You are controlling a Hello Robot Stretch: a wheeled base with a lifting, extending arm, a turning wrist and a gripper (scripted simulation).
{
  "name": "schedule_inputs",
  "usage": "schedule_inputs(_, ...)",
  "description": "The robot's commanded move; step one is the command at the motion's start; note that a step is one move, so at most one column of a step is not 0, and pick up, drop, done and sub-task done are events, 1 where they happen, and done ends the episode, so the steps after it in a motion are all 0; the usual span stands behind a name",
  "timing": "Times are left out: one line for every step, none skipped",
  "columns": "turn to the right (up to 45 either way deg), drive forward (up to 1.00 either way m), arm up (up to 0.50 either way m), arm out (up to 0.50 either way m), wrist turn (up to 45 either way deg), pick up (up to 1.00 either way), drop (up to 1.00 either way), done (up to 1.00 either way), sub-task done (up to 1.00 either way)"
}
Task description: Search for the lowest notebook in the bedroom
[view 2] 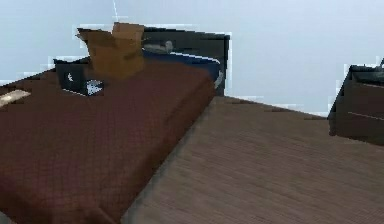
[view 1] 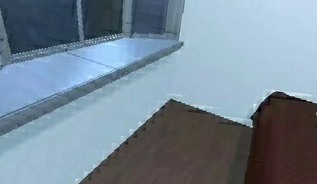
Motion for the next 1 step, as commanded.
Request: schedule_inputs(0.0, 0.65, 0.0, 0.0, 0.0, 0.0, 0.0, 0.0, 0.0)
